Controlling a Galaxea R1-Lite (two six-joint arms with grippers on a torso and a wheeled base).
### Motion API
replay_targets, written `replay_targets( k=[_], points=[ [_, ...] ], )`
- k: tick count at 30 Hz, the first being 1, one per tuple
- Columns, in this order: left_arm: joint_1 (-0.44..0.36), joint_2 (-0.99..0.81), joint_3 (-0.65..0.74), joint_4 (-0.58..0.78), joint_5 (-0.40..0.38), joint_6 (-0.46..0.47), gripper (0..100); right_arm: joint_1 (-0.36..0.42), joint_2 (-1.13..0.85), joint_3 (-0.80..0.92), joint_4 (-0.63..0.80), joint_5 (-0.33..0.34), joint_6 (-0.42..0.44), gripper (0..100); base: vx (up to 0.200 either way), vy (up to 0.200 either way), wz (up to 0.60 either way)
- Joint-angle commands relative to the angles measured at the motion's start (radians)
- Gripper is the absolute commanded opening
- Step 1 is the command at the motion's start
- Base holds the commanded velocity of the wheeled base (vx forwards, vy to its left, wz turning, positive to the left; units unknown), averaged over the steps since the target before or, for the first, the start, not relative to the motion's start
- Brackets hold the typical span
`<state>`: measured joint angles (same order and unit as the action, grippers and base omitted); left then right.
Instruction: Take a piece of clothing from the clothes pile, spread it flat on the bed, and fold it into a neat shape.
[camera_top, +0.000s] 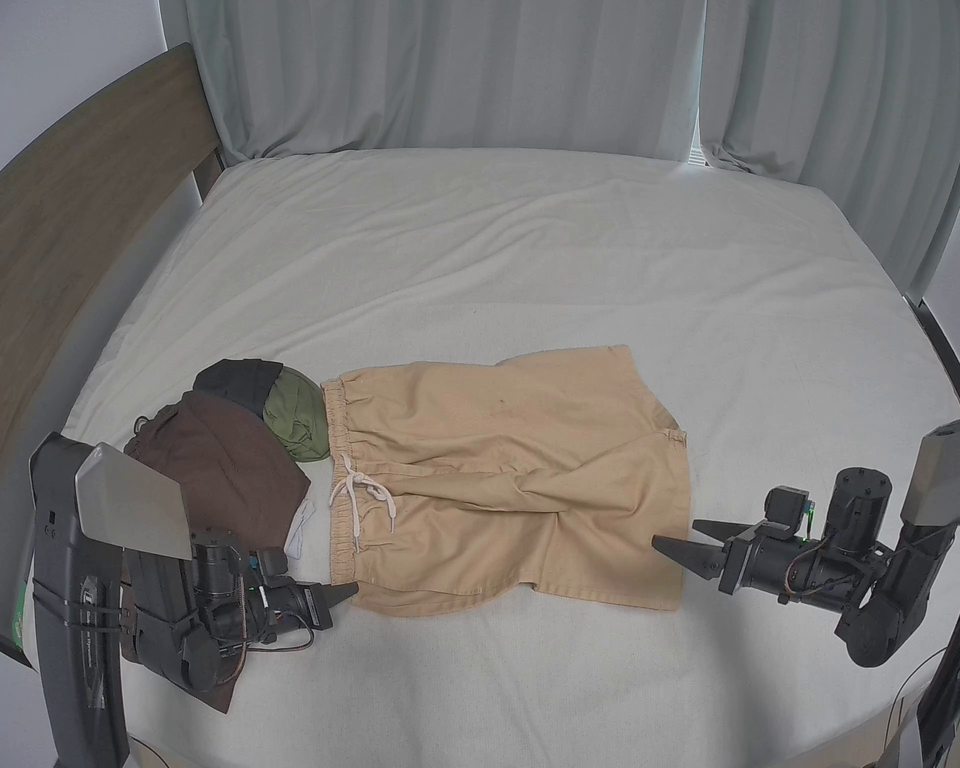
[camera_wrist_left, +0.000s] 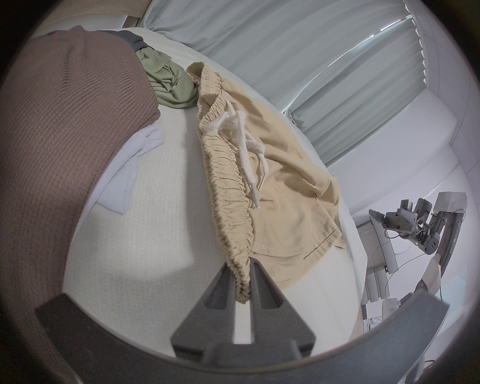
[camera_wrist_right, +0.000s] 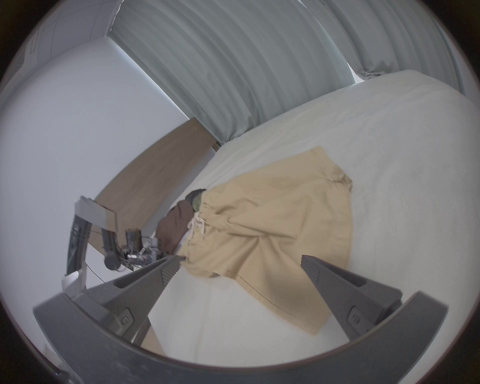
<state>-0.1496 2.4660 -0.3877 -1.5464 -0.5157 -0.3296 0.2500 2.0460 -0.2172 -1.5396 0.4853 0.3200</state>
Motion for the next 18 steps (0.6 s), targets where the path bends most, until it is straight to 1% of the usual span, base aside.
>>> replay_targets(
  k=[1, 8, 13, 18],
  points=[
    [0.002, -0.001, 0.000, -0.001, 0.000, 0.003, 0, -0.057, 0.151, 0.018, -0.002, 0.007, -0.085, 100, 0.000, 0.000, 0.00],
    [0.002, 0.002, -0.004, -0.001, 0.000, 0.004, 0, -0.092, 0.207, 0.019, -0.001, 0.050, -0.099, 100, 0.000, 0.000, 0.00],
    [0.001, 0.001, -0.004, -0.001, 0.000, 0.006, 0, -0.092, 0.220, 0.012, -0.001, 0.050, -0.098, 100, 0.000, 0.000, 0.00],
    [0.001, 0.001, -0.004, -0.001, 0.000, 0.006, 0, -0.095, 0.275, -0.017, -0.002, 0.044, -0.091, 100, 0.000, 0.000, 0.00]
  ],
)
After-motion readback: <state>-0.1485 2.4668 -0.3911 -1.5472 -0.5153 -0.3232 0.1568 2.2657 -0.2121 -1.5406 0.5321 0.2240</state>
